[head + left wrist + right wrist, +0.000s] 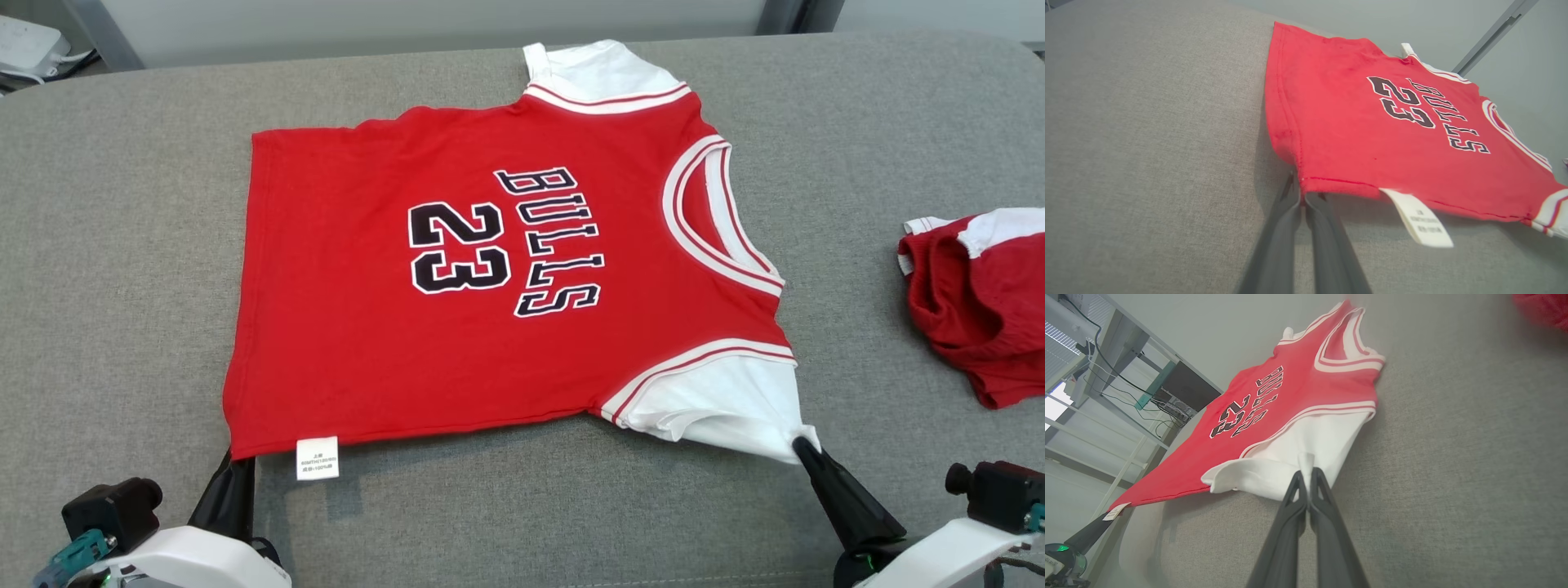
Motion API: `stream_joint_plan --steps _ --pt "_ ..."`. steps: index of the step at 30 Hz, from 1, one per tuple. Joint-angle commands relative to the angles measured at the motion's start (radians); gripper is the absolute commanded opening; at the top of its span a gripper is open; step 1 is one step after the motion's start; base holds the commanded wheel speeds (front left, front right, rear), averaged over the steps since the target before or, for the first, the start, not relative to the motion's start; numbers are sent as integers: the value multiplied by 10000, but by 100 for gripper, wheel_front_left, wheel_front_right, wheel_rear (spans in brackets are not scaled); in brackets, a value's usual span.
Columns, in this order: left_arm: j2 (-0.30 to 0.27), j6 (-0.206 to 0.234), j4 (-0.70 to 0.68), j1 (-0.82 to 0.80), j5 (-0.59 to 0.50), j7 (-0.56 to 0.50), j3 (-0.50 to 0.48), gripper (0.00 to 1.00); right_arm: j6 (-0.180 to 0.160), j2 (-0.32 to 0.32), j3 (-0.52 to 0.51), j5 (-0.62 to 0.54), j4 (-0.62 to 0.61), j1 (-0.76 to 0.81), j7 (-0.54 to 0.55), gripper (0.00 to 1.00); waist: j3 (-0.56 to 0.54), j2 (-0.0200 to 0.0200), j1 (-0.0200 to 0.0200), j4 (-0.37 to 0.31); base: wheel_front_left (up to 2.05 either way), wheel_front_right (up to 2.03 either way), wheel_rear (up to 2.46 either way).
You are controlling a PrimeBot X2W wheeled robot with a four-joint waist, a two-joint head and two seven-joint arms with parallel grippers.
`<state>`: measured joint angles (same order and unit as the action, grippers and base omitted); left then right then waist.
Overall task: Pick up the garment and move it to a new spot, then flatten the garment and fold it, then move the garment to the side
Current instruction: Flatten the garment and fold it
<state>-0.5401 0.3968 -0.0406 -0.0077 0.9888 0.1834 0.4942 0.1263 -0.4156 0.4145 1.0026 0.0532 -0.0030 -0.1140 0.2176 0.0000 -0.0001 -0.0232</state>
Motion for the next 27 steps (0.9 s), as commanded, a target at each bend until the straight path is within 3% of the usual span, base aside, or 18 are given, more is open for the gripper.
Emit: stream_joint_plan --steps 1,7,8,9,10,11,12,13,20,27 --pt "-273 96 -241 -162 57 2 -437 0 44 -98 -21 -162 -274 176 180 0 -69 0 1 -1 0 0 0" --pt "-194 125 23 -108 157 -192 -308 0 44 463 -451 -764 -383 441 1204 2 -256 0 1 -30 0 0 0" --pt "-173 115 75 -127 182 -250 -273 0 44 542 -532 -818 -400 467 1338 42 -276 0 1 -32 0 0 0" --pt "-173 113 127 -153 173 -309 -224 0 44 602 -618 -931 -439 471 1426 100 -297 0 1 -33 0 0 0" --pt "-156 118 165 -184 155 -310 -203 8 44 677 -716 -1002 -471 490 1507 100 -324 0 1 -20 0 0 0" --pt "-121 137 202 -203 157 -295 -205 47 44 734 -794 -1056 -509 527 1621 100 -354 0 1 -5 0 0 0" --pt "-121 137 202 -203 157 -295 -205 47 44 734 -794 -1056 -509 527 1621 100 -354 0 1 -5 0 0 0" --pt "-100 159 236 -204 163 -335 -170 100 44 839 -960 -1081 -710 626 1775 100 -420 0 1 21 0 0 0" --pt "-314 379 -178 -17 10 -187 -277 100 44 772 -1805 -1251 -1614 955 1896 100 -708 0 1 53 0 0 0" --pt "-870 853 -1451 -141 -855 426 -827 100 44 1073 -3189 -2534 -2136 841 1204 100 -1173 0 1 114 0 0 0"
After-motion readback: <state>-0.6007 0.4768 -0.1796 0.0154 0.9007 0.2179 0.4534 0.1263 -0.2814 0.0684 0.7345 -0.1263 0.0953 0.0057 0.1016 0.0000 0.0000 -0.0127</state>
